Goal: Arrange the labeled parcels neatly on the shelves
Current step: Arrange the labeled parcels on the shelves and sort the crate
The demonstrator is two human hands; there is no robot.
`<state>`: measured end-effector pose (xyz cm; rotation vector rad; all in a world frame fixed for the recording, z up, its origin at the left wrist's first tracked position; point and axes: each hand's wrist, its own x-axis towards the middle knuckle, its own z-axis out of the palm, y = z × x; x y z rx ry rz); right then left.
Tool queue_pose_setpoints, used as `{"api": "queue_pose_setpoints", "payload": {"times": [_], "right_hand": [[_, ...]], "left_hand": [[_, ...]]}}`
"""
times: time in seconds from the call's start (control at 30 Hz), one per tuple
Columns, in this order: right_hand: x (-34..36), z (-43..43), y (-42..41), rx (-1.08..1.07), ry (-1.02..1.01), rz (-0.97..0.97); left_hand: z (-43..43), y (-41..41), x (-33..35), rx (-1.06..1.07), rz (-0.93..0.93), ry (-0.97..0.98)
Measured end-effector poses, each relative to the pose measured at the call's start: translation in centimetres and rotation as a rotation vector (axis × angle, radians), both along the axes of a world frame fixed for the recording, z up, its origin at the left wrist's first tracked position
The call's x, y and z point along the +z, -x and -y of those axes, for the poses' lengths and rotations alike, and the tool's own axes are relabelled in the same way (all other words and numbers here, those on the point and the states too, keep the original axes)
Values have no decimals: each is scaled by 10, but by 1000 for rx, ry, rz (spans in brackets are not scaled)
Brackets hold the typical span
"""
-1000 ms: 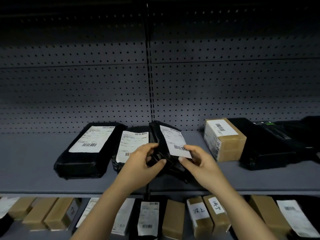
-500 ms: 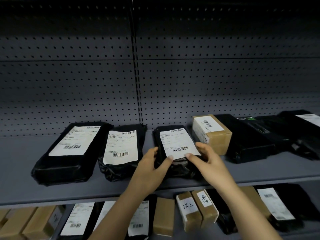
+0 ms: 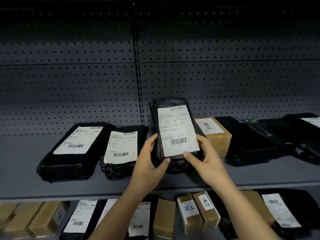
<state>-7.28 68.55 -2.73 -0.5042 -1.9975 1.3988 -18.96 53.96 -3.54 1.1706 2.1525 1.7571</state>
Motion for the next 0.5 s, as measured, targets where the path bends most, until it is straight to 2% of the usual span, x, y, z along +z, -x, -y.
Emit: {"api": "queue_pose_setpoints", "payload": {"times": [0.23, 0.5], "right_hand": [[27, 1, 2, 47, -129, -270], [37, 4, -1, 98, -163, -384]], "left_hand": [[1, -5, 28, 7, -113, -236], [2, -11, 44, -6, -187, -367]]}}
